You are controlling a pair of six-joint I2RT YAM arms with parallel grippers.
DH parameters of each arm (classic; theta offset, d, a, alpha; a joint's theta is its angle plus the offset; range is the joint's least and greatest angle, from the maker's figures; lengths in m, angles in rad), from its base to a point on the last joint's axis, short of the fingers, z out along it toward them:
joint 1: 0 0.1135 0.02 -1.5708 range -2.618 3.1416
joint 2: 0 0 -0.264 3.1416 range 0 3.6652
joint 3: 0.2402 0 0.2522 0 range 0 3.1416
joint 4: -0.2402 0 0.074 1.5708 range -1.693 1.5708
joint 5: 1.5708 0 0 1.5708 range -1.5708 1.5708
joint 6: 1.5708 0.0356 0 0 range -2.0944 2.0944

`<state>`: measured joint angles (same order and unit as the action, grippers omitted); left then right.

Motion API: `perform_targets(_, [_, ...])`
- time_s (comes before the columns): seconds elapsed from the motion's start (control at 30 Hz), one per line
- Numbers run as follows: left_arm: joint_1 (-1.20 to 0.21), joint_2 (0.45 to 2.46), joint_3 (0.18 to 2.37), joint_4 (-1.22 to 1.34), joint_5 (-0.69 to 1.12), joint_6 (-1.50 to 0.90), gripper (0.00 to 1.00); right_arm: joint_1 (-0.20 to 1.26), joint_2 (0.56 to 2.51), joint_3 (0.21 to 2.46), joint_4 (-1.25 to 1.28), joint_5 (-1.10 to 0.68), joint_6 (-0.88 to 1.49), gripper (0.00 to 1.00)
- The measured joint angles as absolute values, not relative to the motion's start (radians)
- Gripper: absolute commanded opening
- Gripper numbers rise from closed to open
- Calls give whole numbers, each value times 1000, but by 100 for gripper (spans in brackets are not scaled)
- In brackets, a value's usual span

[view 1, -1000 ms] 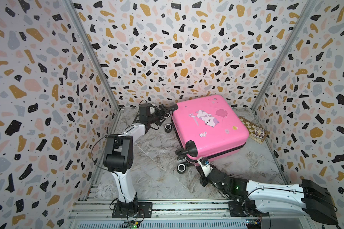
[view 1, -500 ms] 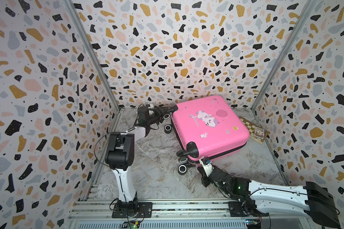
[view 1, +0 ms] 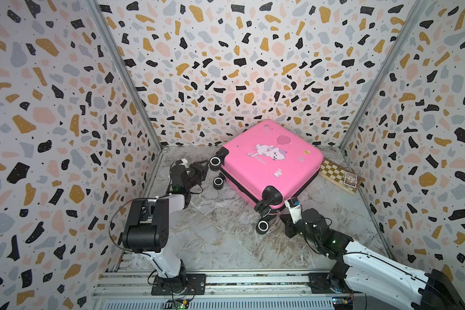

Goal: Open the suitcase zippers
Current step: Adjust the suitcase at the center of the board.

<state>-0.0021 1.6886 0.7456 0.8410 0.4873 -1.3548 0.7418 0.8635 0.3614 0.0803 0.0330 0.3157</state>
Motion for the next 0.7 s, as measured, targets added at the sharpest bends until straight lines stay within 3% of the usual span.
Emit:
perform_targets(0.3, [-38, 1611, 607, 843, 451, -1373, 40, 641, 889, 354, 118, -70, 267, 0])
perform_targets(0.7, [-180, 1575, 669, 766, 439, -1301, 40, 805, 842, 297, 154, 43, 226, 0])
